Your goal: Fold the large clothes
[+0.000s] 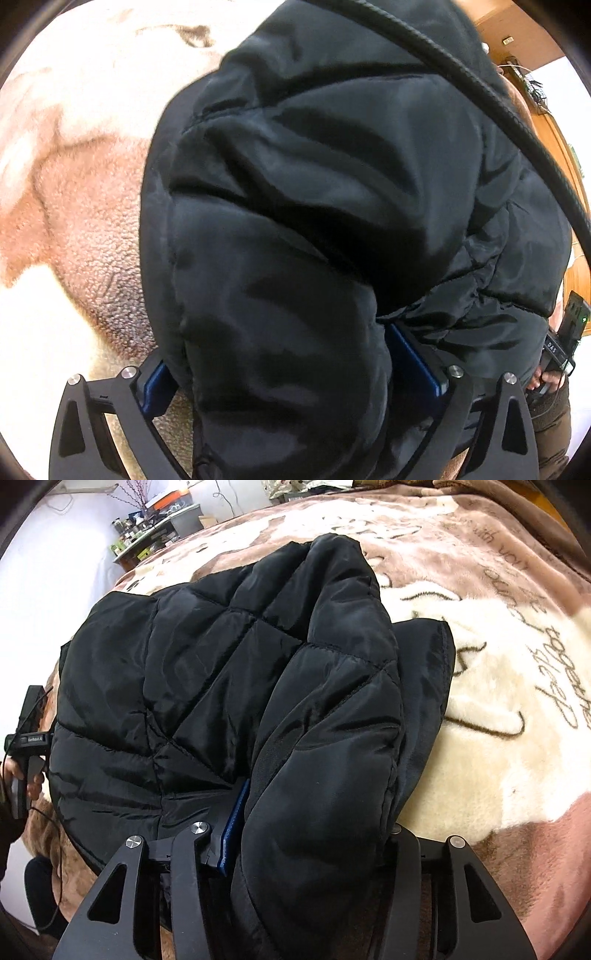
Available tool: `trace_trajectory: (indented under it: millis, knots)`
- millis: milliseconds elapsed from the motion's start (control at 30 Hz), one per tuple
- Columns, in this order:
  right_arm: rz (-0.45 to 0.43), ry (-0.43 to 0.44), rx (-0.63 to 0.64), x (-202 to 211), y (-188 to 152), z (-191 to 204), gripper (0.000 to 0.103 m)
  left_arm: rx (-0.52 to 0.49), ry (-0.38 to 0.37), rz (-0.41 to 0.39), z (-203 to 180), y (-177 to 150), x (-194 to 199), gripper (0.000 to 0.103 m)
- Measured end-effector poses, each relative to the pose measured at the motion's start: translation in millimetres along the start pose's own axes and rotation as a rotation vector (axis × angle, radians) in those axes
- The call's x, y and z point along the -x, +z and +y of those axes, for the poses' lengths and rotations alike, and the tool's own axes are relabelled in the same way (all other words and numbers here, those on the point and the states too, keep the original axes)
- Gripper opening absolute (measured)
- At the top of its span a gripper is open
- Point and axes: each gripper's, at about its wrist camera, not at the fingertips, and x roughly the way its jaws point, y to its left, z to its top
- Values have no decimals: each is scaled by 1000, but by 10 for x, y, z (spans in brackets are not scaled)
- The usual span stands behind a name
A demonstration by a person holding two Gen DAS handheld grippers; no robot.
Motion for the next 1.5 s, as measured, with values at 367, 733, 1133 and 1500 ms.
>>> trace_trajectory:
  millis: [367,733,1133,1500]
  knots:
    - [-12,-10,-37,-5,10,-16,53,-15,-36,-10,-319,194,55,61]
    - [-45,-65,-17,70,-58,85,44,-21,-12,-70,-551,151,252,42]
    - [-132,-119,9,394,-69,288,28,-26,-34,-132,-738,134,601,33]
    - [-268,-132,65,896,-132,600,24,-38,-126,-246,-584,12,1145,29]
